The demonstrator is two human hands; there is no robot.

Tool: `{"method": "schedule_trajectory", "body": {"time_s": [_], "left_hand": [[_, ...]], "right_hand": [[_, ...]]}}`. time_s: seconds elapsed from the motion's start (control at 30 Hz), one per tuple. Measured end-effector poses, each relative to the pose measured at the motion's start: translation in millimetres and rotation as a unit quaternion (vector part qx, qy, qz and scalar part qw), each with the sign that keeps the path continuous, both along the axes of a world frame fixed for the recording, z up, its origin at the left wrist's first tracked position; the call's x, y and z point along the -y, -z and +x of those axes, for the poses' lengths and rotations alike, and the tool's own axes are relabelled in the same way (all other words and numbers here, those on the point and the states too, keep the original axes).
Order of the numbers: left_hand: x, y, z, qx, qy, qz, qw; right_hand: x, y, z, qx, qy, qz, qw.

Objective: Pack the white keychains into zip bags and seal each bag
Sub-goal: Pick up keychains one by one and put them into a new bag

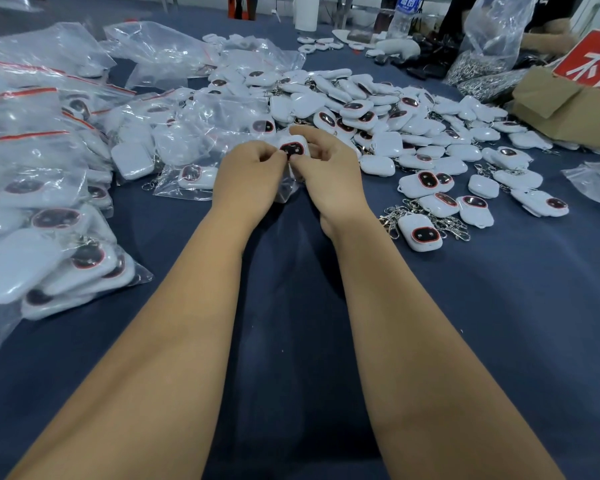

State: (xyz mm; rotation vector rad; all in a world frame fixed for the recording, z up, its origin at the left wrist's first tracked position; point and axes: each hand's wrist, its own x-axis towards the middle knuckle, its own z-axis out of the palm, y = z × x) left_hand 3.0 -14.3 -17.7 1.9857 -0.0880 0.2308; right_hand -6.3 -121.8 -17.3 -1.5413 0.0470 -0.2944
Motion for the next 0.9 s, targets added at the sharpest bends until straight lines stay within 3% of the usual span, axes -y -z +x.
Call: {"method": "schedule_trajectory", "body": {"time_s": [0.9], "left_hand": [[1.8, 5.2, 3.5, 0.022, -0.008, 0.022, 0.999]], "right_hand": [[-2.4, -6.1, -3.7, -0.071, 0.017, 0.04, 0.997]]}}
